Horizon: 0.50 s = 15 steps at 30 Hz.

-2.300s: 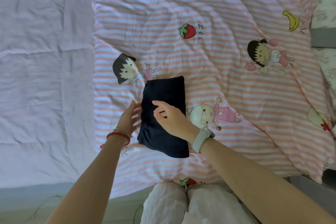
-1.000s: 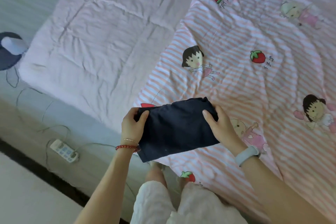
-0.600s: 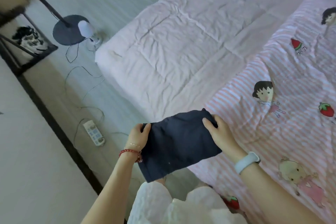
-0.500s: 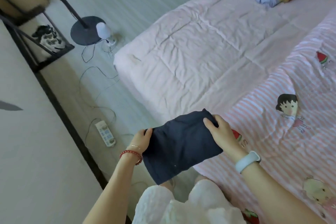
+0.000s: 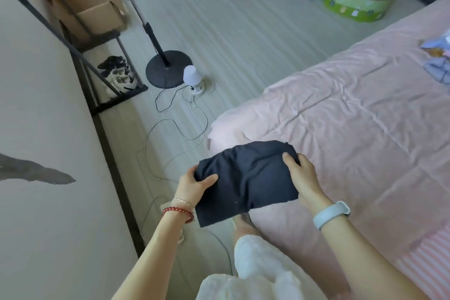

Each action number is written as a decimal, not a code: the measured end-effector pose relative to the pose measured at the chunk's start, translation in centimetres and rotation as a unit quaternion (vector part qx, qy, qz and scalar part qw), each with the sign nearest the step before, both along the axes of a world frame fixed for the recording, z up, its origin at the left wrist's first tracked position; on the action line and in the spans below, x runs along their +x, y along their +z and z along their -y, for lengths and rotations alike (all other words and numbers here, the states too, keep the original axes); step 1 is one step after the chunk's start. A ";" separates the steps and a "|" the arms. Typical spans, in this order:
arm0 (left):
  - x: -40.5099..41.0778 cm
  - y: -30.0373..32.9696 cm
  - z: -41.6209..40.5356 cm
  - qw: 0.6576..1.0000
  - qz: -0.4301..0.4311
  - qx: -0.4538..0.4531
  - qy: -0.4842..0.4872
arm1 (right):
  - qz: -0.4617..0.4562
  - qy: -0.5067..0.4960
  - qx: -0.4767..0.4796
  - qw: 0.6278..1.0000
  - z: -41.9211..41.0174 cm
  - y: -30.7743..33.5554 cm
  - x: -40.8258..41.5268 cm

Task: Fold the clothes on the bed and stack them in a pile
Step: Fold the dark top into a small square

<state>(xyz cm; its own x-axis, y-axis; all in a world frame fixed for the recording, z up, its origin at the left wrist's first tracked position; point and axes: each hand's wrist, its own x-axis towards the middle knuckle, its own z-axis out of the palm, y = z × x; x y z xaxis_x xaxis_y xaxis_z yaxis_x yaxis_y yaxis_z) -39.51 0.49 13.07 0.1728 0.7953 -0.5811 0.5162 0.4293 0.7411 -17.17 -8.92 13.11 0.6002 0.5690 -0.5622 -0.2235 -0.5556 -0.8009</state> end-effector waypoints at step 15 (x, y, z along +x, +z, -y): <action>3.4 3.6 -37.1 0.987 0.005 0.148 0.059 | 0.054 0.005 0.075 0.996 -33.8 2.3 1.5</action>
